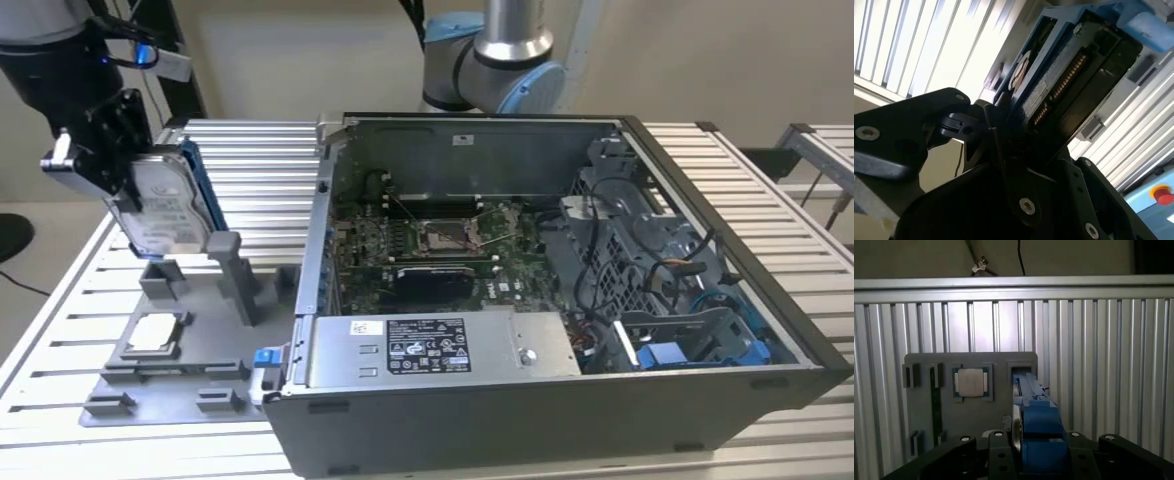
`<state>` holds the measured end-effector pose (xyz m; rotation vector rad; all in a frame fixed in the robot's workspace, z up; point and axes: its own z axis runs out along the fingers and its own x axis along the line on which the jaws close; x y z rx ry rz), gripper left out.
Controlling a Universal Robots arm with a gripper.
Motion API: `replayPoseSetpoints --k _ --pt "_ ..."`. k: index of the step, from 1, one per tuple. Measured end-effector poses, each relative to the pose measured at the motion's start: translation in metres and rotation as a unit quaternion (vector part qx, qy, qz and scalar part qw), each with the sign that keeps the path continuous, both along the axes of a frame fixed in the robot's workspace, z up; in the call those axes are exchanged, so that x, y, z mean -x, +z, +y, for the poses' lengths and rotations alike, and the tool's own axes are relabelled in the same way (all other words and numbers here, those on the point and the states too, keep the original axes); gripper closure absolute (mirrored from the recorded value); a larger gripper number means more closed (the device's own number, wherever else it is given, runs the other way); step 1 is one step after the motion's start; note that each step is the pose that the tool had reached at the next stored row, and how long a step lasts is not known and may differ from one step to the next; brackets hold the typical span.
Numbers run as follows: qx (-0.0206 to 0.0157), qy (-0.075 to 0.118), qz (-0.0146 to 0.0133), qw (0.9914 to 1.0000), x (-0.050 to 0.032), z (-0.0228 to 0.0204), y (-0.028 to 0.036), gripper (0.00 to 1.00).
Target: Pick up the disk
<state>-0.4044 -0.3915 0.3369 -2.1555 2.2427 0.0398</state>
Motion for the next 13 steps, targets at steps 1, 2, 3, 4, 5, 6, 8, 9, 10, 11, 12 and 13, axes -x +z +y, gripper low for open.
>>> replayPoseSetpoints --k 1,2,3,4,5,6,8,9,10,11,12,13 --pt "0.0001 0.000 0.0001 1.00000 0.0000 0.0000 0.0044 1.00" --pt "0.0000 0.000 0.0001 1.00000 0.0000 0.0000 0.0089 1.00" --pt "0.0000 0.000 0.0001 1.00000 0.0000 0.0000 0.0135 1.00" --pt "0.0001 0.000 0.0001 1.00000 0.0000 0.0000 0.0182 1.00" --pt "0.0000 0.000 0.0001 1.00000 0.0000 0.0000 0.0227 1.00" --pt "0.0000 0.000 0.0001 1.00000 0.0000 0.0000 0.0271 1.00" --pt "0.0000 0.000 0.0001 1.00000 0.0000 0.0000 0.0362 1.00" --pt "0.0000 0.000 0.0001 1.00000 0.0000 0.0000 0.0408 1.00" --pt "0.0001 0.000 0.0001 1.00000 0.0000 0.0000 0.0453 1.00" --pt "0.0000 0.000 0.0001 1.00000 0.0000 0.0000 0.0499 1.00" --pt "0.0001 0.000 0.0001 1.00000 0.0000 0.0000 0.0545 1.00" --pt "0.0000 0.000 0.0001 1.00000 0.0000 0.0000 0.0589 1.00"
